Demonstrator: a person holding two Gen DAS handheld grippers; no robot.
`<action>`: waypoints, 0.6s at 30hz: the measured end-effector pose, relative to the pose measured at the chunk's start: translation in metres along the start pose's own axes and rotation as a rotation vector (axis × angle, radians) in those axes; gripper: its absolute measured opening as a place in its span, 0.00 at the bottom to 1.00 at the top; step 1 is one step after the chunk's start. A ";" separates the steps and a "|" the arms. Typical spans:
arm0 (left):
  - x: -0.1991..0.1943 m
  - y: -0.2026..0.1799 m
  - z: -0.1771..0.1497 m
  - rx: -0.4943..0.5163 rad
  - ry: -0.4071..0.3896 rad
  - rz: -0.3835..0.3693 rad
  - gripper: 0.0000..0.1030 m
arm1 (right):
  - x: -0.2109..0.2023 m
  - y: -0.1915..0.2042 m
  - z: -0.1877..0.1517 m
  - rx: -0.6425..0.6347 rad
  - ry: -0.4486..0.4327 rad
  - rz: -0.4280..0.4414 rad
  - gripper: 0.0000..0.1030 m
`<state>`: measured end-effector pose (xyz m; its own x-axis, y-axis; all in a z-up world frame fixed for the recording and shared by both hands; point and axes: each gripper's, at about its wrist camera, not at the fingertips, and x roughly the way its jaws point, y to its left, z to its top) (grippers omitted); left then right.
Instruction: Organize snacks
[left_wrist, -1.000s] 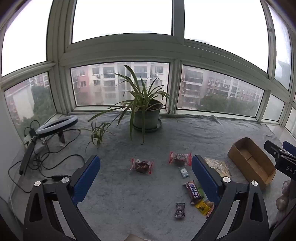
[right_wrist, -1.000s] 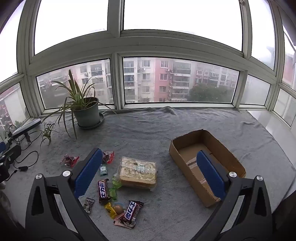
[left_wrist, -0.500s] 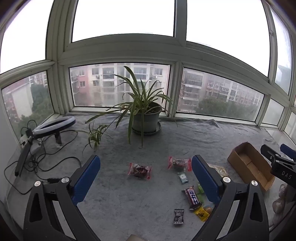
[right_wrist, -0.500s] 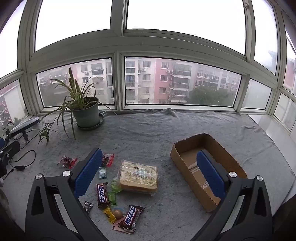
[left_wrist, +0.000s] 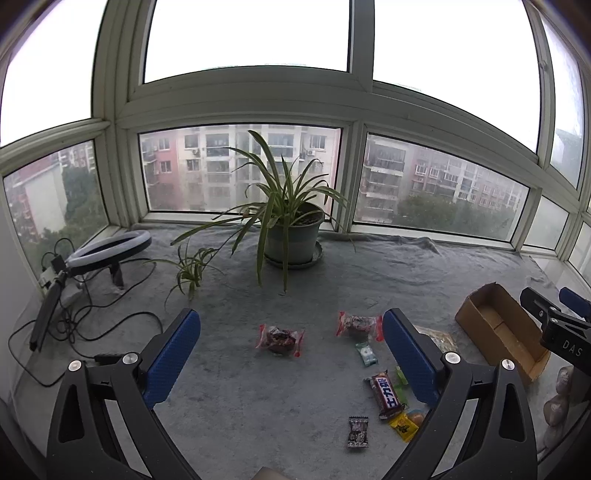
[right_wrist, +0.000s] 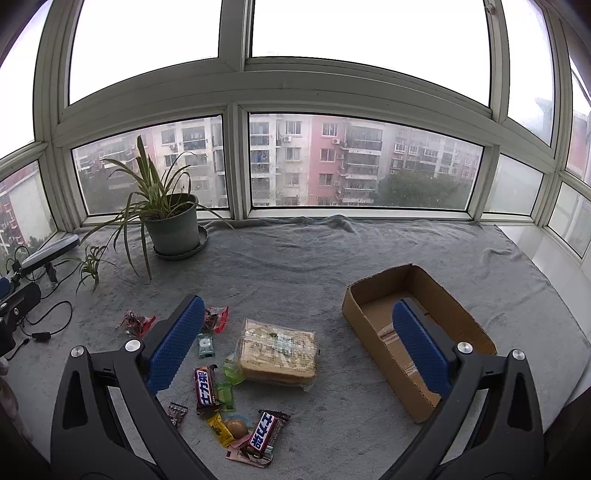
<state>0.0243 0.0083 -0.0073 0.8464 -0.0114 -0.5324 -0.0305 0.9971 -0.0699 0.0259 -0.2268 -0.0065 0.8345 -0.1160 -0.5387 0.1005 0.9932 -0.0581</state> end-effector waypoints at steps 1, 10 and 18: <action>0.000 0.000 0.000 0.000 0.000 -0.002 0.96 | -0.001 -0.001 0.000 -0.002 0.001 -0.001 1.00; 0.000 -0.001 0.001 0.001 -0.001 -0.002 0.96 | -0.001 -0.004 -0.002 0.000 0.001 0.000 1.00; 0.001 -0.003 0.000 0.007 0.002 -0.006 0.96 | -0.001 -0.002 -0.001 0.003 0.001 0.000 1.00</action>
<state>0.0254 0.0053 -0.0073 0.8456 -0.0174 -0.5336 -0.0216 0.9975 -0.0667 0.0245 -0.2284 -0.0071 0.8338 -0.1163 -0.5397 0.1022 0.9932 -0.0562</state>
